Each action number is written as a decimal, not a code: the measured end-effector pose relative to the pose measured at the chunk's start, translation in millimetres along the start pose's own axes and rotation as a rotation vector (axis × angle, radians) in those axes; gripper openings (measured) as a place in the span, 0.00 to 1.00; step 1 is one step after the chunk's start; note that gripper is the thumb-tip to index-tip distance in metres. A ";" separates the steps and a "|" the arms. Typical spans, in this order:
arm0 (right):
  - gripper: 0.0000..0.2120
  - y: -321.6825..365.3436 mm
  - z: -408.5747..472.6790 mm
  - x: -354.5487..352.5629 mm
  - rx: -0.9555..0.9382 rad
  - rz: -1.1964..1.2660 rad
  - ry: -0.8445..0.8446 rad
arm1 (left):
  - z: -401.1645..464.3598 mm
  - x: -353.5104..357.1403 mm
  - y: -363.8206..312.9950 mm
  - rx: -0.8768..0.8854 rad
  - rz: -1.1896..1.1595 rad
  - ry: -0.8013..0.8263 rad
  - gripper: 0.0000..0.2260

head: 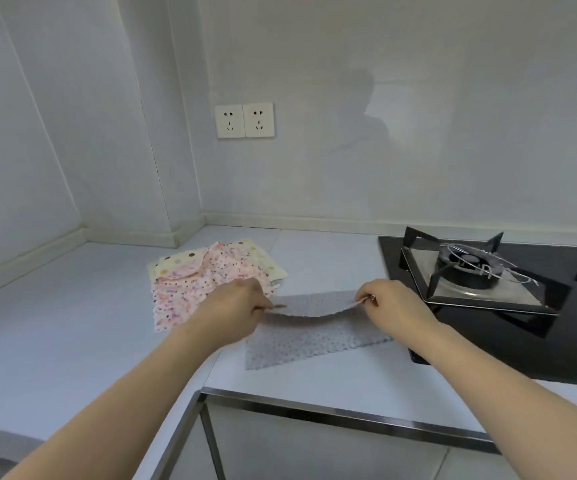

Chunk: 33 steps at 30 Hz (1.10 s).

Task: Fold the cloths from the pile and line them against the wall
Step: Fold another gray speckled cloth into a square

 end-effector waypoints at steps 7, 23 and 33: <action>0.15 -16.7 -25.6 42.3 -0.019 -0.023 -0.064 | -36.8 45.8 -10.9 0.134 -0.079 -0.147 0.15; 0.13 -24.2 -24.6 42.7 -0.020 -0.016 -0.212 | -30.9 39.4 -31.8 0.321 -0.027 -0.140 0.13; 0.11 -6.0 -42.3 41.1 -0.126 -0.092 -0.086 | -31.3 31.2 9.6 0.098 0.119 -0.177 0.08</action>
Point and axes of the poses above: each hand's wrist, its own z-axis towards the middle knuckle, its own x-axis out of the palm, y = z × x, the point moved 6 cm from there along z, towards the middle knuckle, and after that the axes turned 2 degrees about z, right-handed, at the moved point
